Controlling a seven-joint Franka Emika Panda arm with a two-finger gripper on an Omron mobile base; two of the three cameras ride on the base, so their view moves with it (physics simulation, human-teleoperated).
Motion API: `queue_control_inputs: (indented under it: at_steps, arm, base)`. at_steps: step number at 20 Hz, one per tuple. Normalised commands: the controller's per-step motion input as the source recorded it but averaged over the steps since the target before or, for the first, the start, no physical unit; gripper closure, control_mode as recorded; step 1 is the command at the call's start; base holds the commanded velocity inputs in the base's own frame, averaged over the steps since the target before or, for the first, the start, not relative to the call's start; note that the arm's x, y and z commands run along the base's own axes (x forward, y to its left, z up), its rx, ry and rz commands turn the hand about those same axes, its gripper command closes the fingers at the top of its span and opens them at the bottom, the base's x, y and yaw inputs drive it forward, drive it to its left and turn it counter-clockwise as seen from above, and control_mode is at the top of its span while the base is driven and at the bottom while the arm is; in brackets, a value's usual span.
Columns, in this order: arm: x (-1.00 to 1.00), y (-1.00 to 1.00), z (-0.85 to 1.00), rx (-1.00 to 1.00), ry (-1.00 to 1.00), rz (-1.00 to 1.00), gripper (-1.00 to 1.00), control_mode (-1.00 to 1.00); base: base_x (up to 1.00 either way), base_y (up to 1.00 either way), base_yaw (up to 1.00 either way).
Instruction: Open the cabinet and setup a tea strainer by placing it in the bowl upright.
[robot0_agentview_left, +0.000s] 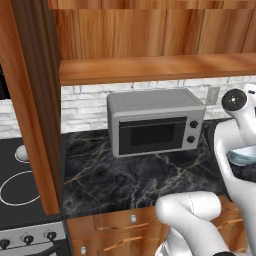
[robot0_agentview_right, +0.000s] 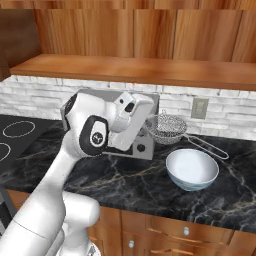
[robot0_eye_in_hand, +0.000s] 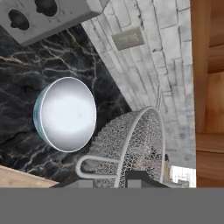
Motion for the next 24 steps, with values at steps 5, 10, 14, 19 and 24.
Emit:
queue_control_inputs:
  at_steps: [5, 10, 14, 19, 24]
  arm:
    - [0.03, -0.41, -0.7, 0.02, 0.02, 0.28, 1.0, -1.0]
    - [0.13, -0.18, -0.53, 0.1, 0.0, 0.25, 1.0, -1.0]
    - [0.06, -0.16, -0.72, 0.05, 0.05, 0.13, 1.0, -1.0]
    - [0.0, -0.19, -0.56, 0.03, 0.04, 0.03, 1.0, -1.0]
    - [0.02, -0.15, -0.22, 0.0, 0.0, 0.0, 1.0, -1.0]
  base:
    - [0.0, 0.0, 0.0]
    - [0.0, 0.0, 0.0]
    - [0.0, 0.0, 0.0]
    - [0.0, 0.0, 0.0]
    - [0.0, 0.0, 0.0]
